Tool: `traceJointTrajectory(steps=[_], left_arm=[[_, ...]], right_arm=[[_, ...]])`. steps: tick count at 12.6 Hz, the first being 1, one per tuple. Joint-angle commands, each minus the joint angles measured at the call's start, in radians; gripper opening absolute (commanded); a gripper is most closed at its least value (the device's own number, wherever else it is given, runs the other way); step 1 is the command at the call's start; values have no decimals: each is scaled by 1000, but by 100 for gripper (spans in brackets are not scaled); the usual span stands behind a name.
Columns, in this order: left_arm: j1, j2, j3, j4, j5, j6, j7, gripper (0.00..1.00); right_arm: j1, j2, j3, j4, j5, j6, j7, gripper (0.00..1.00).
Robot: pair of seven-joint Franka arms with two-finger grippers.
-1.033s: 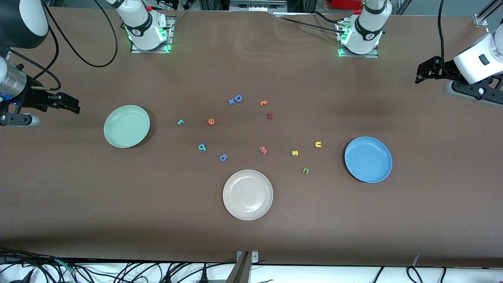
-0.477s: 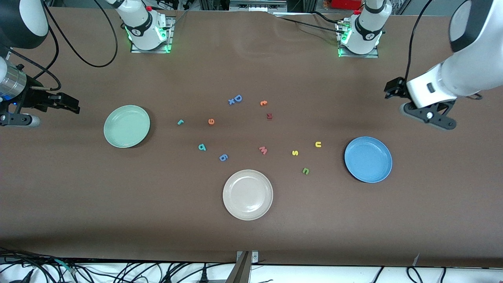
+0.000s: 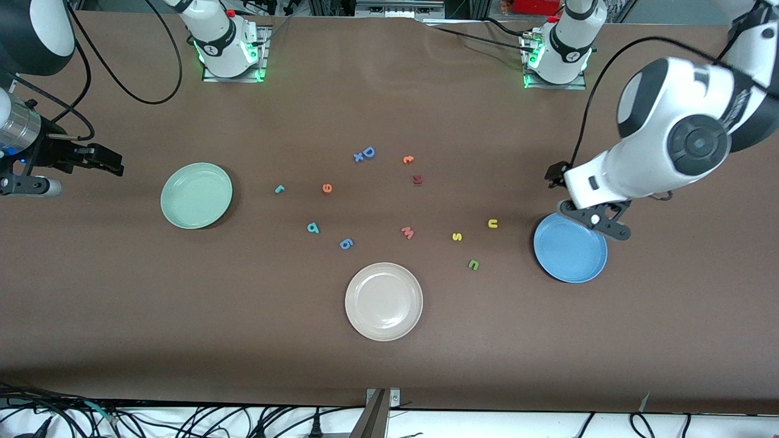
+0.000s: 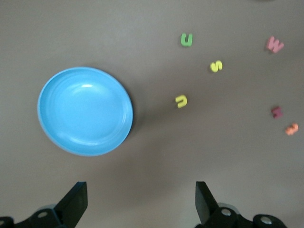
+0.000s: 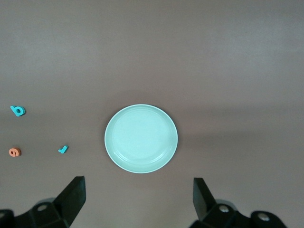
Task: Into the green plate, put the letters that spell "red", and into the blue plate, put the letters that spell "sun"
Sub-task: 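Move the left gripper down toward the green letter u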
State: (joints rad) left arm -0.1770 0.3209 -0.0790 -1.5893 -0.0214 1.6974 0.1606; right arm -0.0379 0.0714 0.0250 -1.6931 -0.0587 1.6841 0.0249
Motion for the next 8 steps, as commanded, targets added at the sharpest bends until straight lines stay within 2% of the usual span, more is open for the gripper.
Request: traceJointTrajectory(steps=[1,8], left_arm=[[-33,82,4,29,-32,100,-39,100],[-102,272,4,26,-31,418,-142,100]], right_arm=[[9,4,-7,15,-15,-11,6,100],[9,14,-7,13,-15,-4,6,100]])
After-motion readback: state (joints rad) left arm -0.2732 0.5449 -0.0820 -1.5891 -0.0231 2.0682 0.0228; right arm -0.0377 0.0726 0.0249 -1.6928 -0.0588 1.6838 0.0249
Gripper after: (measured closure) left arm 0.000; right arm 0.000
